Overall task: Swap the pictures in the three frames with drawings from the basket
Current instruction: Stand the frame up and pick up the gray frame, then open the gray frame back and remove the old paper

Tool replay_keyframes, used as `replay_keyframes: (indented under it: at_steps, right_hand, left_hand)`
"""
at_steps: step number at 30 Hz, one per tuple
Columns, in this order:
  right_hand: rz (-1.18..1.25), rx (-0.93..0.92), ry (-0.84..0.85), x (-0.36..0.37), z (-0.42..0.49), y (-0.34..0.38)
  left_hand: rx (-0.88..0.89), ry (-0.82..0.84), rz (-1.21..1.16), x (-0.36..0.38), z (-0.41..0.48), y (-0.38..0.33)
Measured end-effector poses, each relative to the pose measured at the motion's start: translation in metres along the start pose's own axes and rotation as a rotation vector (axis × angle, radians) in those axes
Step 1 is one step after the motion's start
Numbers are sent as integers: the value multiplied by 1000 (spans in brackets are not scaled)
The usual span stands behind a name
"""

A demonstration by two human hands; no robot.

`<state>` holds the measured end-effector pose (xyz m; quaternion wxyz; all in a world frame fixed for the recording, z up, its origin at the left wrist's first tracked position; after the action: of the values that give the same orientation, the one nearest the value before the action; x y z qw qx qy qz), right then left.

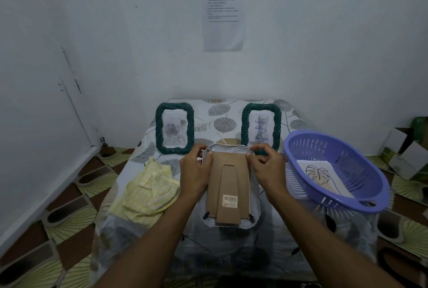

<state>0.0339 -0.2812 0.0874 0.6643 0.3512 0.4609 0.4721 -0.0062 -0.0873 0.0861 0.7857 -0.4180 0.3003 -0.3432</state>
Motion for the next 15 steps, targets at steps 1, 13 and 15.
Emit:
replay_keyframes:
  at_steps: [1,13,15]
  right_hand:
    - [10,4,13,0,0,-1]
    - [88,85,88,-5,4,-17]
    - [139,130,94,-5,2,-23]
  left_hand:
    - [1,0,1,0,0,2]
    - [-30,19,-96,5,1,19]
    - [-48,9,-126,7,2,20]
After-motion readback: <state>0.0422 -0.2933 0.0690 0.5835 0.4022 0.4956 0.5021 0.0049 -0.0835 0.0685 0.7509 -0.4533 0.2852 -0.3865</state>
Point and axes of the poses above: each hand's wrist, its own z-axis towards the middle knuckle, its own x-axis out of the palm, y = z × x, the point moved 4 cm from there along z, towards the middle knuckle, and after that the axes turned 6 degrees about -z, right-handed, at the moved point
